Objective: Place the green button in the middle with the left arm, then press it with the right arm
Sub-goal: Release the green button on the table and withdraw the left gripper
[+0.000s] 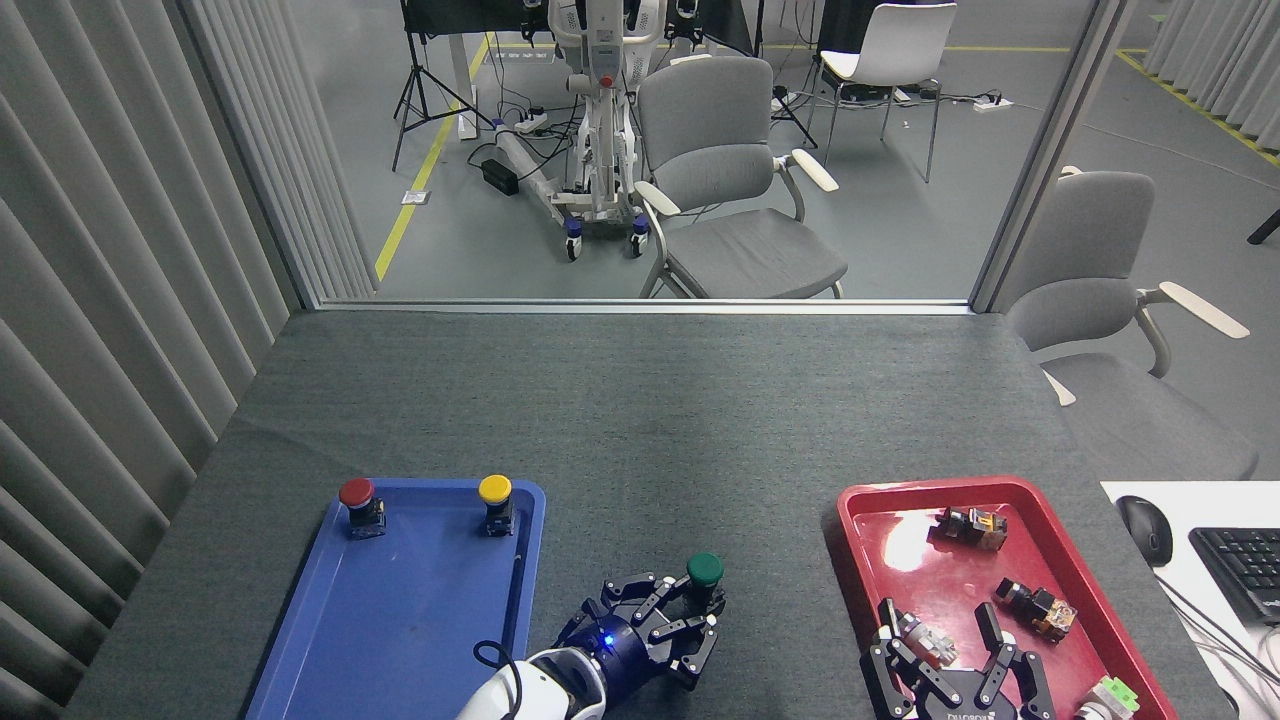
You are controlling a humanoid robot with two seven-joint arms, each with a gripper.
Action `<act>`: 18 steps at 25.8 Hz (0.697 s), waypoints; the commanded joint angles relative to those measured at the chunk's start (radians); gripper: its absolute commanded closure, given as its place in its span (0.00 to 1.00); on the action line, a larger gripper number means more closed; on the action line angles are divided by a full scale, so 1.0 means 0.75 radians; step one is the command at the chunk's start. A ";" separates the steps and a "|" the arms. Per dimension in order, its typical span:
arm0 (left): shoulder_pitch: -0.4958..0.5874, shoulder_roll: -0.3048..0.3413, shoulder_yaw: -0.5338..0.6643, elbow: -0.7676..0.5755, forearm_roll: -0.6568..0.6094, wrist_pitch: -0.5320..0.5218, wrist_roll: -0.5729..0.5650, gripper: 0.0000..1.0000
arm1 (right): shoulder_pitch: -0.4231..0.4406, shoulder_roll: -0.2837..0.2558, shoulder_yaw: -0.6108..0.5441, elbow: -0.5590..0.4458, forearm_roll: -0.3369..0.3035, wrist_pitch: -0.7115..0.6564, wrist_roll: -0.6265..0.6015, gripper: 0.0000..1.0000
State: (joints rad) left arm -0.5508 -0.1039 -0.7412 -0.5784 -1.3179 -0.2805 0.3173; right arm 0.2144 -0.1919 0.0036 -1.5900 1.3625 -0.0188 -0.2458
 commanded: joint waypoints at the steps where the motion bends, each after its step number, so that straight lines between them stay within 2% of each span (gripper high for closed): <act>1: 0.019 -0.001 0.002 -0.004 0.017 0.086 0.017 0.26 | -0.004 0.004 -0.001 0.001 0.006 -0.002 -0.002 0.00; 3: 0.027 0.012 0.009 -0.008 0.023 0.092 0.017 0.08 | -0.004 0.017 0.001 0.003 0.026 -0.006 -0.002 0.00; 5: 0.057 0.024 0.021 -0.033 0.021 0.088 0.017 0.02 | -0.004 0.035 0.003 0.003 0.063 -0.010 0.001 0.00; 8: 0.113 0.091 0.033 -0.196 0.019 0.086 0.017 0.01 | -0.006 0.051 0.007 0.003 0.081 -0.010 0.001 0.00; 11: 0.276 0.214 0.107 -0.536 0.023 0.106 0.017 0.01 | -0.008 0.062 0.014 0.005 0.085 -0.014 0.001 0.00; 12: 0.374 0.276 0.205 -0.695 0.031 0.118 0.017 0.01 | -0.008 0.068 0.022 0.007 0.110 -0.026 0.001 0.00; 14: 0.522 0.345 0.407 -0.894 0.027 0.127 0.017 0.01 | -0.008 0.078 0.048 0.011 0.182 -0.055 -0.004 0.01; 18: 0.700 0.396 0.618 -1.133 0.002 0.120 0.000 0.01 | -0.020 0.102 0.061 0.015 0.206 -0.059 -0.008 0.05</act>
State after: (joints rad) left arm -0.1307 0.1515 -0.3980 -1.2817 -1.3058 -0.1899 0.3241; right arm 0.2065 -0.1262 0.0407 -1.5815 1.4980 -0.0580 -0.2471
